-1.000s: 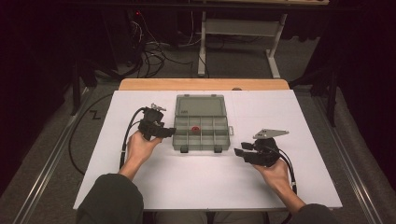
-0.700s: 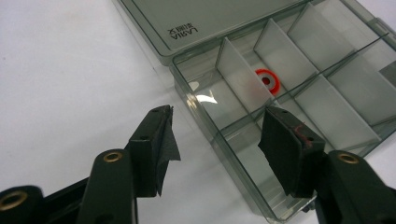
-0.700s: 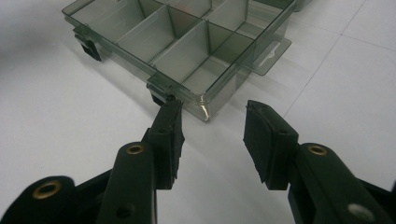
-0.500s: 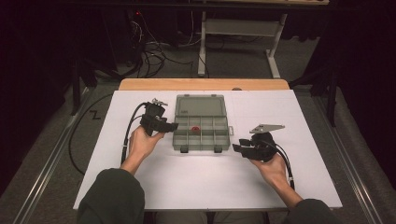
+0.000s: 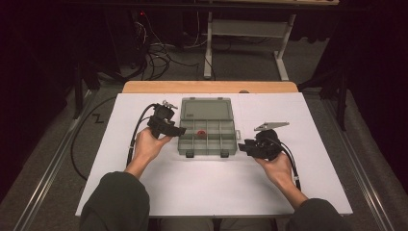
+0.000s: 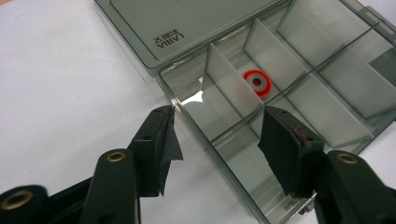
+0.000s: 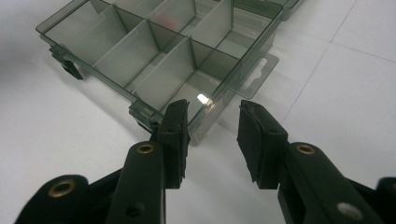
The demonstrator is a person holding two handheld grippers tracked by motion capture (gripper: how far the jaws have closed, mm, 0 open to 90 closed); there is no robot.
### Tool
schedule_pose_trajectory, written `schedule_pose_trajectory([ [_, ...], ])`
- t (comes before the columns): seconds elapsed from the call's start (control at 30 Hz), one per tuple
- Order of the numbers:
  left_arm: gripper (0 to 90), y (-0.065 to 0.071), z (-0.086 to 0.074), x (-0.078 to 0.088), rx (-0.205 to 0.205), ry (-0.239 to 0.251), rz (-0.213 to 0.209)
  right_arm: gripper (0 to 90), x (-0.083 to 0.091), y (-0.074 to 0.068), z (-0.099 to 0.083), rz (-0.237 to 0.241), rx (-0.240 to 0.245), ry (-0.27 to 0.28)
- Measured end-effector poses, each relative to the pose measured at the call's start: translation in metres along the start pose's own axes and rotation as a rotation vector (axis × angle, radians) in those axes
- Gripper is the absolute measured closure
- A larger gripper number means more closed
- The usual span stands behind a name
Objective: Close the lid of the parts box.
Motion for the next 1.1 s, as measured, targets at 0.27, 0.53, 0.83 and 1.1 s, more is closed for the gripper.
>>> schedule_pose_trajectory([
  [0.27,44.3,0.000,0.005,-0.002,-0.001,-0.011,0.007,65.9,-0.002,0.004,0.003,-0.006,-0.016,-0.011],
  [0.53,45.0,-0.001,0.009,-0.004,-0.005,-0.014,0.012,66.3,-0.004,0.006,0.010,-0.005,-0.025,-0.021],
  [0.83,46.4,0.002,0.014,-0.006,-0.022,-0.012,0.013,67.5,-0.008,0.009,0.013,-0.009,-0.039,-0.049],
  [1.1,46.5,0.000,0.015,-0.009,-0.014,-0.016,0.014,67.9,-0.015,0.012,0.015,-0.012,-0.058,-0.086],
])
Point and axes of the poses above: each handheld gripper's, and its own axes: x roughly backward along the jaws, z roughly out of its top, y roughly to its right, the point moved 10 cm from there along -x, roughly forward along the jaws, and after that the axes turned 7 degrees about x, right-handed, at the moved point
